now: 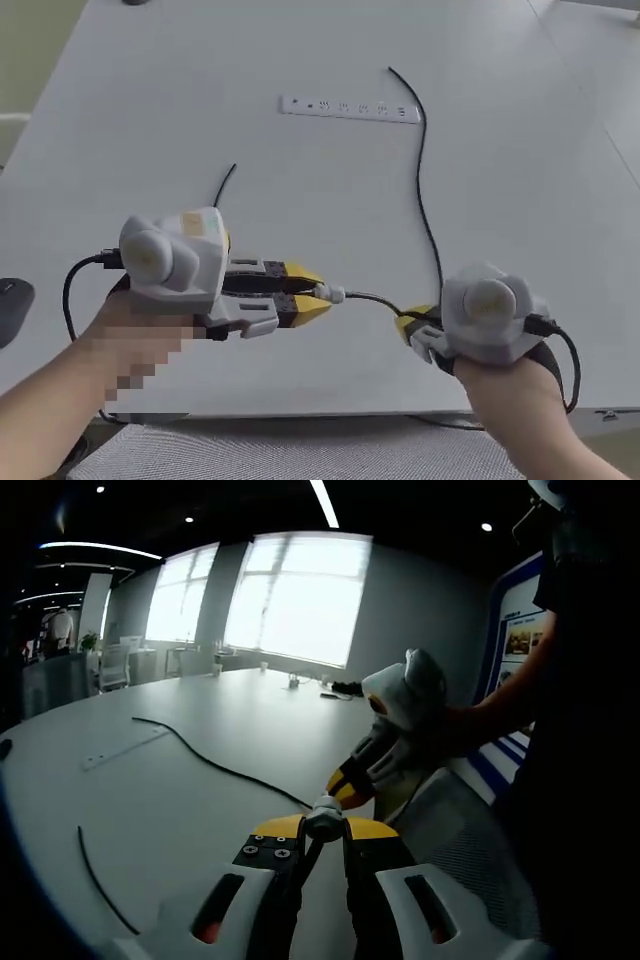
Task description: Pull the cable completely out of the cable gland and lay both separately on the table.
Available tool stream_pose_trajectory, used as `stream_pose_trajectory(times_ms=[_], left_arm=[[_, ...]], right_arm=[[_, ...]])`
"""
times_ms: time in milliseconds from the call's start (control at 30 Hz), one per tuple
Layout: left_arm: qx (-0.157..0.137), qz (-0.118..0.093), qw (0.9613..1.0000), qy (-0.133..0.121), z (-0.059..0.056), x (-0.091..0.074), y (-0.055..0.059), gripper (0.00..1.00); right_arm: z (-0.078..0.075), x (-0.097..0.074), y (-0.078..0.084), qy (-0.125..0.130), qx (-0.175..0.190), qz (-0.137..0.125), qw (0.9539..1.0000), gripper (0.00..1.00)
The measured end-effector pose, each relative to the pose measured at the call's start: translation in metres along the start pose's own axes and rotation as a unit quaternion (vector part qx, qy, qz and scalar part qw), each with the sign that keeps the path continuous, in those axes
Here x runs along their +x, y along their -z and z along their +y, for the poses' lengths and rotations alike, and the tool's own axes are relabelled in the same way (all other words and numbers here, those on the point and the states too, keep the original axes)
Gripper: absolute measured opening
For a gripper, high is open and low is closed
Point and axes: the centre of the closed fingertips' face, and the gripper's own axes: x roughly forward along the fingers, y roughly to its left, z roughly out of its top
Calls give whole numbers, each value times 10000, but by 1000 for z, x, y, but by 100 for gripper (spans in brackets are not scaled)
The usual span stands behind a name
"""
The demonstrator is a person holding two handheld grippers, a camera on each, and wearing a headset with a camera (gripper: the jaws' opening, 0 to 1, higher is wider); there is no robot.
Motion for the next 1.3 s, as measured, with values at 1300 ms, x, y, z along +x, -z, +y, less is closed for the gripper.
stream_pose_trajectory(times_ms=[1300], left_arm=[[260,234,9986,-386,8,-7,-2,15]], right_arm=[[74,-24,-81,-82,-2506,-789,9648,8]])
